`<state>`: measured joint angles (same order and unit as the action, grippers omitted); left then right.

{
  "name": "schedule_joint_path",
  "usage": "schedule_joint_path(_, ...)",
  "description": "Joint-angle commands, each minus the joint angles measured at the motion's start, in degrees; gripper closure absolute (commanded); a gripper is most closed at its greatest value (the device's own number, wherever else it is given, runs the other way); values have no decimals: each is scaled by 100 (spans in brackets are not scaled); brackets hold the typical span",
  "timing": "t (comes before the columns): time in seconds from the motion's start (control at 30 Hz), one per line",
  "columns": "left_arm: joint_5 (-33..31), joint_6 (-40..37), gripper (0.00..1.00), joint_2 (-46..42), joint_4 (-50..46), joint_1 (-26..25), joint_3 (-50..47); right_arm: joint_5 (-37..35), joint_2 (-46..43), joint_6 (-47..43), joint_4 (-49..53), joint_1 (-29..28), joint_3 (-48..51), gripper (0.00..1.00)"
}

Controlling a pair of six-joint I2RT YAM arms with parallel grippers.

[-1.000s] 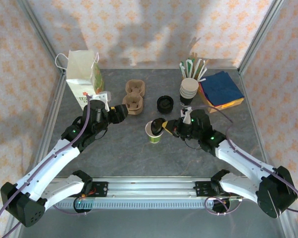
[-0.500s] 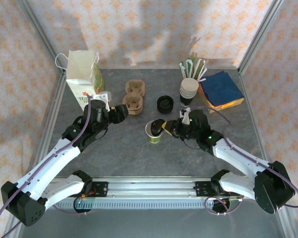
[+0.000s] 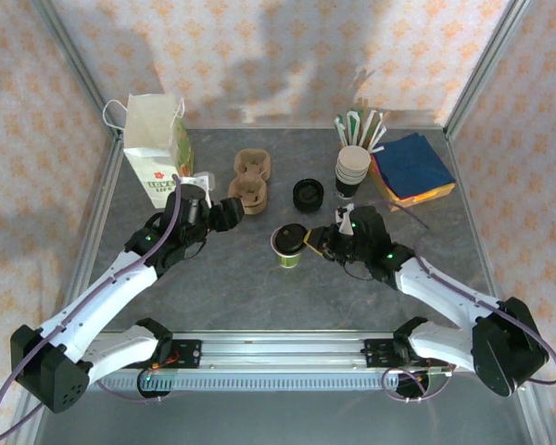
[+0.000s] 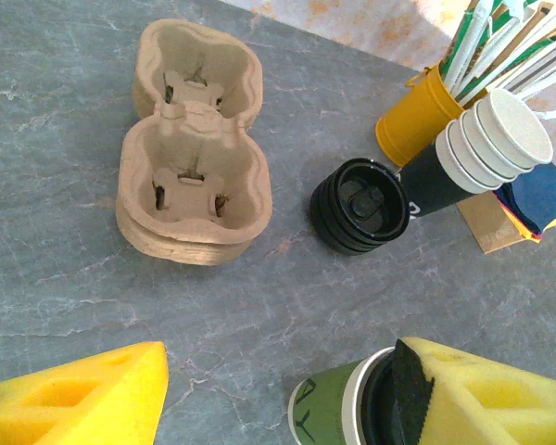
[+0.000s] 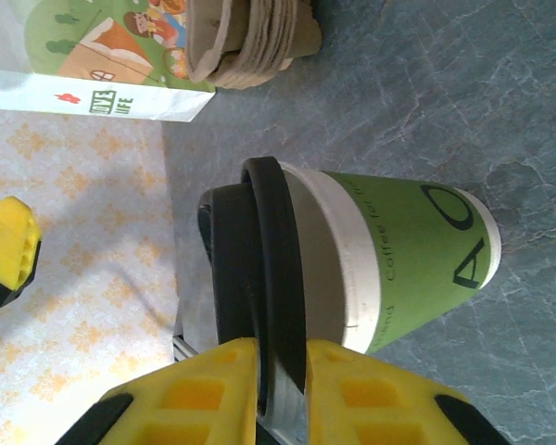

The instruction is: Pack the takeout coffee

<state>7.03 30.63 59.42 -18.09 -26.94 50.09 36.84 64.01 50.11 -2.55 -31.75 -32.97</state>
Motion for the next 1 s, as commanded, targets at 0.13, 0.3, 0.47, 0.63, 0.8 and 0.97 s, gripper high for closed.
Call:
schedule_joint_path(0.13, 62, 59, 33, 87, 169, 46, 159, -56, 181, -159, 5, 28, -17, 80)
schedule_joint_path(0.3, 71, 58, 33, 122, 150, 47, 144, -14, 269, -184, -35, 28, -9, 77)
schedule_joint_path(0.47, 62, 57, 33, 122, 112, 44, 117, -40, 213, -241, 45, 28, -23, 71)
schedule_joint_path(0.63, 122, 74, 33, 122, 147, 45, 55, -246, 106, -501, 467, 28, -228, 64)
schedule_joint_path(0.8, 282, 66, 31, 165, 165, 48, 45, -470, 5, -895, 896, 28, -485, 62)
schedule_joint_path(0.97, 666, 31, 30, 175, 342, 48, -34, -481, -145, -1362, 914, 28, -616, 60)
